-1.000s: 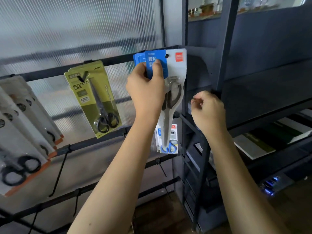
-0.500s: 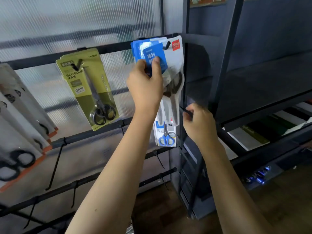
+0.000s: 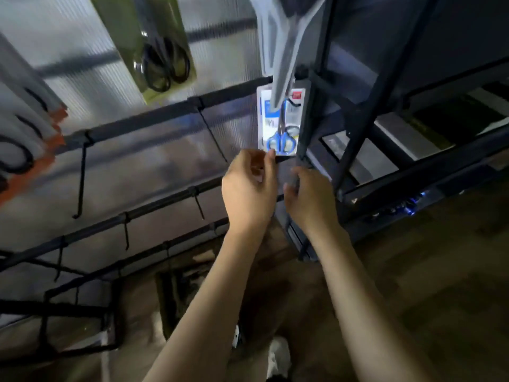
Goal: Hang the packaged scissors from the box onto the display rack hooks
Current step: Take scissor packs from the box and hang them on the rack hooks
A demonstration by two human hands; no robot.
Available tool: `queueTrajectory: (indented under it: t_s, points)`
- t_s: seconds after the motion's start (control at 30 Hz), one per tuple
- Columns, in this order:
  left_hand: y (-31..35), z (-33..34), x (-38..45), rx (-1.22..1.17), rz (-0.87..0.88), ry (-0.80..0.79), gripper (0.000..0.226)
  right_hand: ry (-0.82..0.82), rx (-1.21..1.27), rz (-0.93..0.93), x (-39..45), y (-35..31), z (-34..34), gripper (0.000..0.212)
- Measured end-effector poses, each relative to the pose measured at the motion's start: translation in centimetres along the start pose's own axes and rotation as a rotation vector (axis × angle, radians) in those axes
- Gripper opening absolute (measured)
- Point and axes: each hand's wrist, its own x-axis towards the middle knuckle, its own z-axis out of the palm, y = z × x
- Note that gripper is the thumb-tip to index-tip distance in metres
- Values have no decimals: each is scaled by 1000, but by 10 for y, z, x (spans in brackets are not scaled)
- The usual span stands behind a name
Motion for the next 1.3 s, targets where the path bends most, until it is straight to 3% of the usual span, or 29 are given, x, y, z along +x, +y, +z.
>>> queueTrajectory:
  t_s: [0.2,0.43,0.73,0.97,1.1,1.3]
  points:
    - [-100,-43,-75,208,-149,-147,25,-135,-15,45,-64,-6,90,39]
    - [-230,-144,-147,615,-377,-560,45,-395,-47,193,-160,-25,217,45]
    - [-376,-230,-209,813,-506,-927,51,-598,-79,250,-265,-28,373,42]
    - [-474,-211,-264,886,-655,-1053,45,-778,-130,254,-302,28,468,33]
    - [-538,-180,-309,865,-760,-1071,31,-821,-194,156,-317,78,524,31]
    - [-637,-135,-365,759,-826,-1005,32,-870,-283,-40,-320,141,614,40]
